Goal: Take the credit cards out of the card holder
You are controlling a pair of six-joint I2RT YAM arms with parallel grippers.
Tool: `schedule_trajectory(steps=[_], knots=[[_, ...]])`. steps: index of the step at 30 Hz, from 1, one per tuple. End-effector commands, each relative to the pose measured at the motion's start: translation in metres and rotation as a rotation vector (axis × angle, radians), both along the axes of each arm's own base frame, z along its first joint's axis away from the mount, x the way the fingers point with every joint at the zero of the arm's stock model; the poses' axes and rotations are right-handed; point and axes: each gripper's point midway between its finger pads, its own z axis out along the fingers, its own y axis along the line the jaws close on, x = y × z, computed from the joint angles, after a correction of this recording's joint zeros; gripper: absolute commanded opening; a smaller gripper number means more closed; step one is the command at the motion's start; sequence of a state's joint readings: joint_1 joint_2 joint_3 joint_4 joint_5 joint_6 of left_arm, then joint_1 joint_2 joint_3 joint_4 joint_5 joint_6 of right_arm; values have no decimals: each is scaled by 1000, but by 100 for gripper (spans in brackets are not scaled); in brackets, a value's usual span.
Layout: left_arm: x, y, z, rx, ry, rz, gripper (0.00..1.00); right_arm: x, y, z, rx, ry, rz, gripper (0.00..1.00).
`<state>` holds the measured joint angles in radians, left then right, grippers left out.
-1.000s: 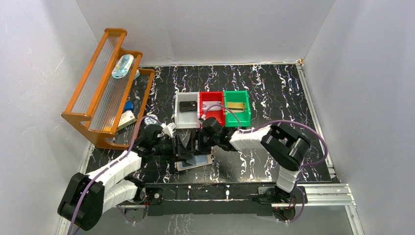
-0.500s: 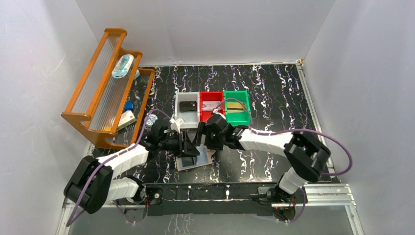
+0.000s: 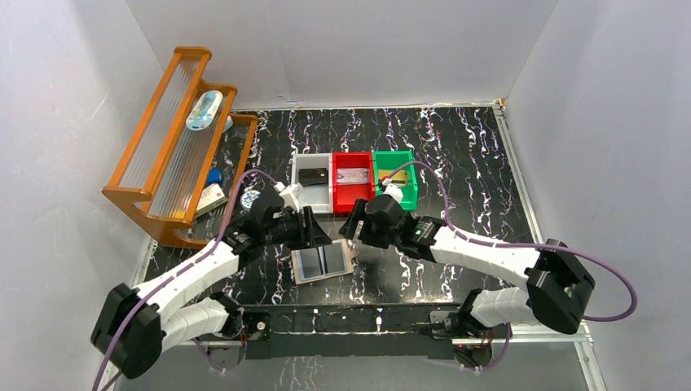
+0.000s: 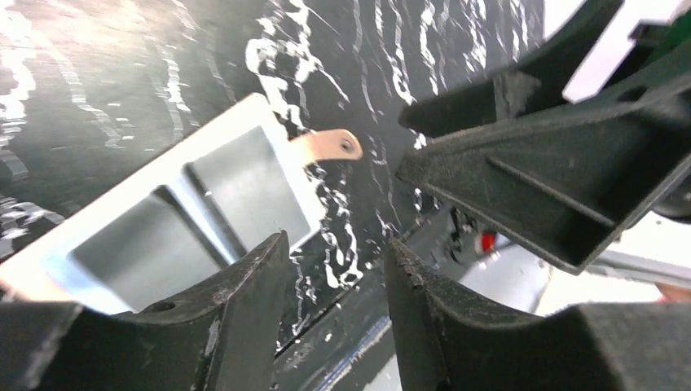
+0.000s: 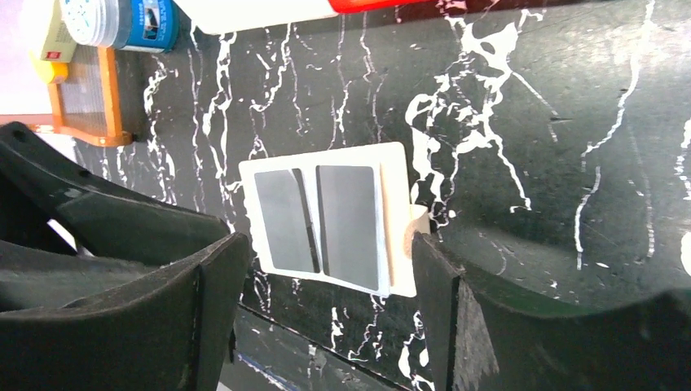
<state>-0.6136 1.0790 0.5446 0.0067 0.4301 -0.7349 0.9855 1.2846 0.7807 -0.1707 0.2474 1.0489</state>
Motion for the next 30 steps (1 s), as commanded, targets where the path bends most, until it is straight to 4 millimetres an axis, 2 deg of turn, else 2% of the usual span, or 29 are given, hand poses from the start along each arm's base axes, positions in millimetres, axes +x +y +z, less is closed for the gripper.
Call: schedule_trajectory(steps=[1, 5, 13, 16, 22, 25, 26, 30], knots=[[9, 52, -16, 244, -10, 208, 46, -2, 27, 16, 113, -29, 90, 78], [2, 67, -27, 280, 29, 280, 47, -13, 53, 12, 158, 16, 209, 68], [-5, 79, -34, 278, 37, 338, 46, -34, 99, 1, 246, 125, 434, 54], [-6, 82, -37, 296, 41, 344, 46, -37, 110, -6, 249, 170, 477, 52], [-5, 81, -42, 322, 45, 319, 45, -36, 111, -30, 202, 231, 456, 52], [-7, 73, -46, 304, 49, 272, 45, -38, 112, -34, 192, 250, 464, 52], [-7, 70, -47, 297, 55, 257, 45, -39, 110, -46, 172, 272, 460, 52], [-11, 61, -52, 276, 85, 208, 43, -40, 105, -57, 149, 286, 445, 52]])
